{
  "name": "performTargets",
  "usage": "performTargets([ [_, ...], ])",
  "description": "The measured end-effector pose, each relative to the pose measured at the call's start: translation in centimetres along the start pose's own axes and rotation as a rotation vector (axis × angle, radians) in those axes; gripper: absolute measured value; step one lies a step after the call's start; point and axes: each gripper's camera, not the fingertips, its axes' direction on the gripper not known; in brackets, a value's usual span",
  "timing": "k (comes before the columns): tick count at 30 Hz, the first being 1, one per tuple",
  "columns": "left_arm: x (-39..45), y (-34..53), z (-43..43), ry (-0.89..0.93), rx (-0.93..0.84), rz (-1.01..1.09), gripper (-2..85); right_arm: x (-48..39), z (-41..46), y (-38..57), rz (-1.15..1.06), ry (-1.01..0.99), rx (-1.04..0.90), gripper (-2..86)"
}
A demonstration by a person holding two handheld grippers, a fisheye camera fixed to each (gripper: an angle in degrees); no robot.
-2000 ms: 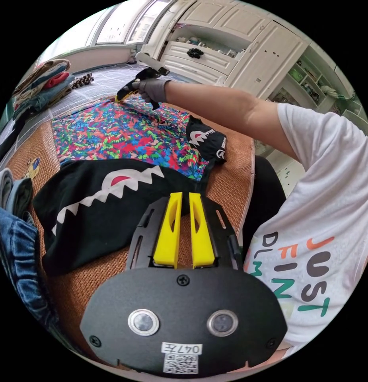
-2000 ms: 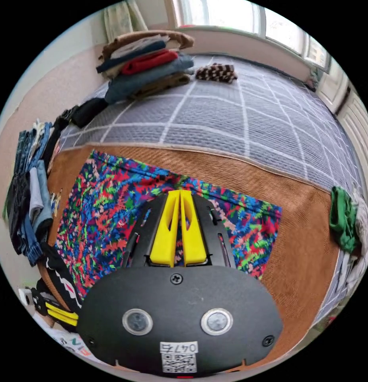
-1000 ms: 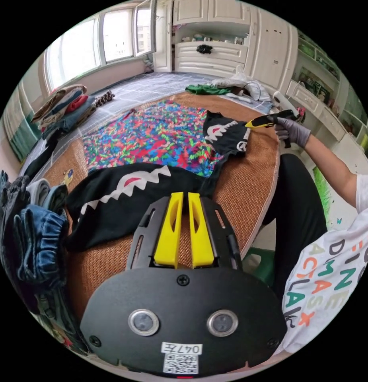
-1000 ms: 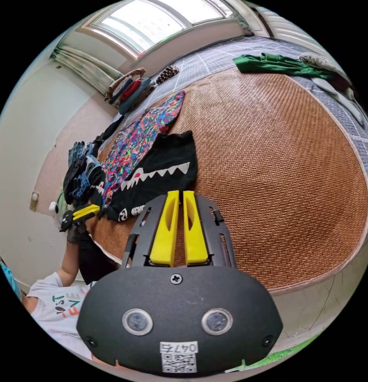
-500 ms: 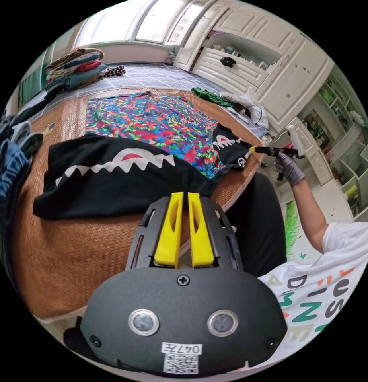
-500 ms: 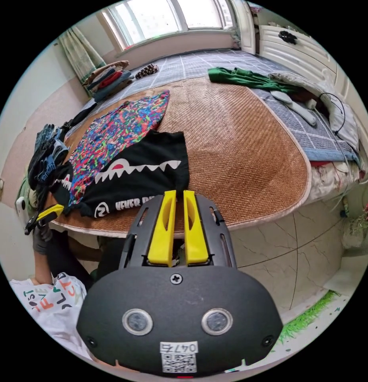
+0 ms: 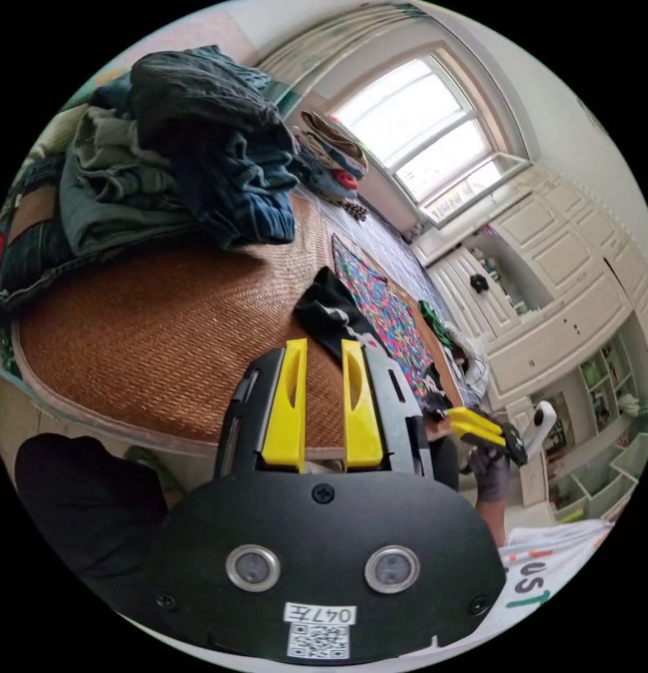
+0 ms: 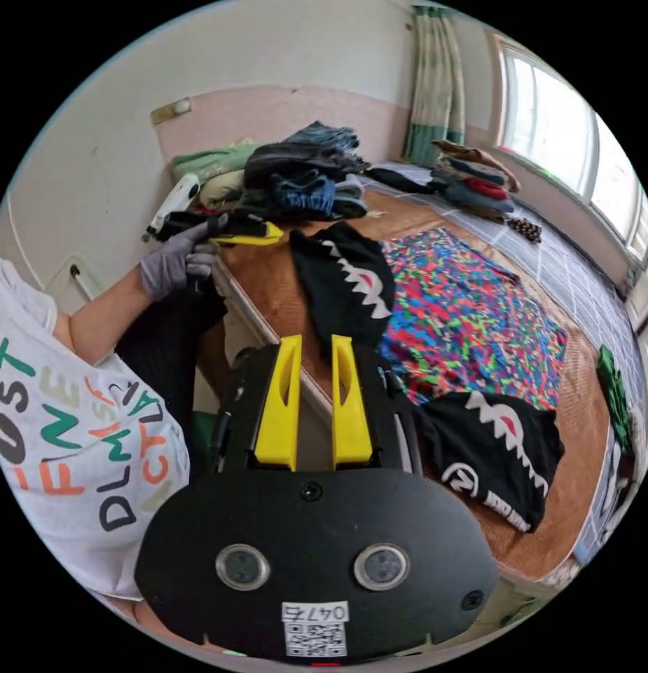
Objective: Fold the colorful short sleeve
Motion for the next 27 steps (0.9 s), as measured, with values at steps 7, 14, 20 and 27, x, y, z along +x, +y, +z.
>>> performTargets([
  [7,-1.6,-1.9,1.6,-0.036,0.005,-0.028,8.0,-3.9,6.2,-1.4,-0.065,0.22,-0.144,1.8],
  [14,-0.7,-3.8,0.6,0.055,0.019,0.018,-0.2,-3.3,6.2,-2.5,-0.065,0.184,-0.183,-0.9],
  [20,2.6,-0.3,-6.5,-0.144,0.163,0.176,-1.0,-1.6,2.8,-1.7,-0.02,-0.112,-0.044,-1.1],
  [27,-3.7,2.2,-4.3,0.033,0.025,-0.016,-1.0,-0.3,2.5,-2.7,-0.032,-0.094,-0.066,0.3],
])
